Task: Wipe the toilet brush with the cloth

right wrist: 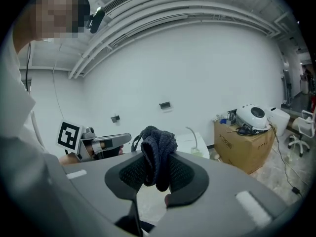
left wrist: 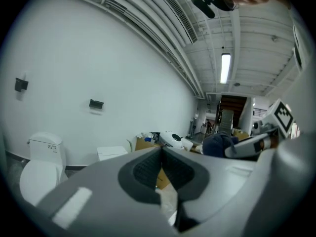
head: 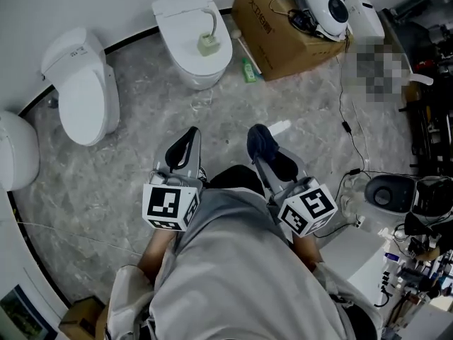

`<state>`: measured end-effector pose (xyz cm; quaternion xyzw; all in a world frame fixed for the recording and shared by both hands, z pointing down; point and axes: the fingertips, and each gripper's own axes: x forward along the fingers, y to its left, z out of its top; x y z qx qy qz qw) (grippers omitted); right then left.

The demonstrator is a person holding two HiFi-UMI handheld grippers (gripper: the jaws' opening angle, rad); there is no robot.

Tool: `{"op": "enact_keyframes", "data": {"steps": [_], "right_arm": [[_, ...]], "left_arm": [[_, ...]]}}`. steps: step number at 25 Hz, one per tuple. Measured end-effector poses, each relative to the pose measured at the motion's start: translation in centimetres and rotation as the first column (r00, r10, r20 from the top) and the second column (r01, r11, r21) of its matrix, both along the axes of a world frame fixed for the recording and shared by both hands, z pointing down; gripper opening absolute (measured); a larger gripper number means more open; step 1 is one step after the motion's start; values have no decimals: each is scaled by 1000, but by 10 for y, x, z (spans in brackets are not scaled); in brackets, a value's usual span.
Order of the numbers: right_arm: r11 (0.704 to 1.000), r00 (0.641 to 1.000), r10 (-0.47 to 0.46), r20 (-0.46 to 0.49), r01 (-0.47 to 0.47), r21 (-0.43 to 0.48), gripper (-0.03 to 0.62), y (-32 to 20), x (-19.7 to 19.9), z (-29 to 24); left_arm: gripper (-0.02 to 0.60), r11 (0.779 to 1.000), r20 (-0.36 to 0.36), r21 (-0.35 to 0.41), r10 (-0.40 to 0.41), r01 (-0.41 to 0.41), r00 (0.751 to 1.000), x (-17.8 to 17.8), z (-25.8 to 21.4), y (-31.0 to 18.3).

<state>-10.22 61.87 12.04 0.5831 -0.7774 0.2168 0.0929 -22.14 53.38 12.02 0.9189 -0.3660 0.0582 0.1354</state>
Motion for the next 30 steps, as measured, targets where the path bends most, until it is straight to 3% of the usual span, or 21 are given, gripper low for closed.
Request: {"op": "enact_keyframes", "data": {"steps": [8,17,30], "right_arm": [[1000,1000,-21,1,21,8,97,-51,30,-7],[991,991,-131,-24,131,15,97,-144,86,7],[946,946,-322,41,322,-16,95,-330,176,11]], "left_arm": [[0,999,21,24,-39,38,999,26,0,-46],[0,994,9,-2,-111,111,994,70,19,-122],[0,951,21,-70,-301,301,954,138,18,-280]]}}
